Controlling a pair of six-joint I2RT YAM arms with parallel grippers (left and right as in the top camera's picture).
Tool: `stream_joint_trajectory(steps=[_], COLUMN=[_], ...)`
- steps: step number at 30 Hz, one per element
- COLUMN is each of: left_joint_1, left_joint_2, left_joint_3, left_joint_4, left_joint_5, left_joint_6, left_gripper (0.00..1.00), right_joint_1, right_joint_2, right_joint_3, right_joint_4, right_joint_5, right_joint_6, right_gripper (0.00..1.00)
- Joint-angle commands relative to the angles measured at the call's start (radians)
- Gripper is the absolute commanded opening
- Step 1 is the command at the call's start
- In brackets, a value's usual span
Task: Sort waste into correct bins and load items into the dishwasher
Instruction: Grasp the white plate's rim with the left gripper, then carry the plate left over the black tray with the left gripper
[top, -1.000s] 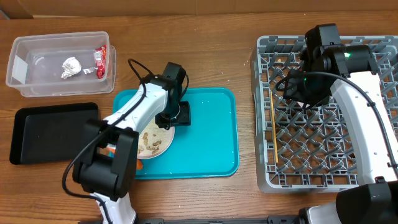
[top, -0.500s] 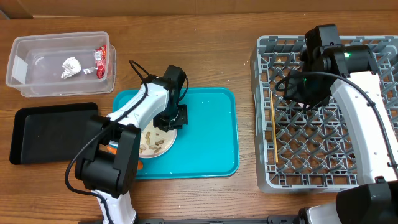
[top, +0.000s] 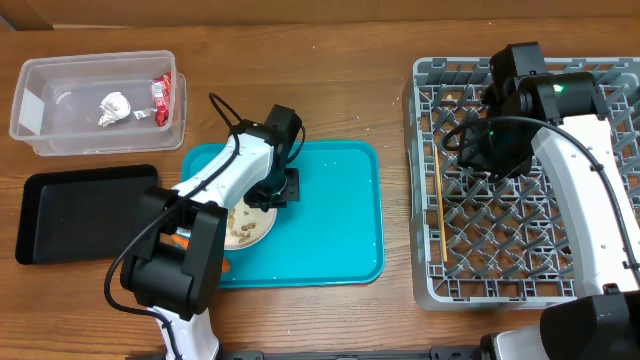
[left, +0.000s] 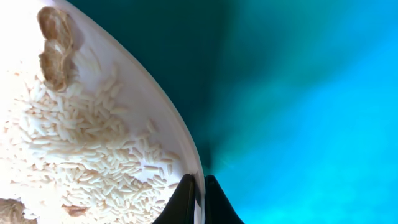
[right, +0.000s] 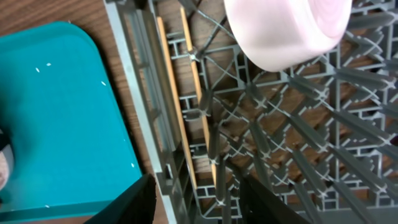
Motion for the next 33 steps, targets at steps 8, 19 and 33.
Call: stream_joint_trajectory(steps=[8,19,33], left_joint_1=[-0.001,-0.019,-0.024], left_joint_2=[0.021,0.021,0.02], left_joint_3=[0.09,0.157,0.342], left_joint_4=[-0.063,-0.14,-0.376], left_joint_5=[-0.114,-0.22,-0.342], left_joint_6=[0.013,0.011,-0.039], left_gripper=[0.04,0.04,0.04], right_joint_1=[0.0,0.0,0.0], right_joint_2=[-0.01,-0.01,-0.01], right_joint_3=[0.007,0.007,0.007], right_joint_4=[-0.037,-0.037,-0.034], right_joint_5=[0.09,0.102,0.112], right_joint_6=[-0.01,-0.01,-0.01], right_gripper=[0.46,0.47,0.47])
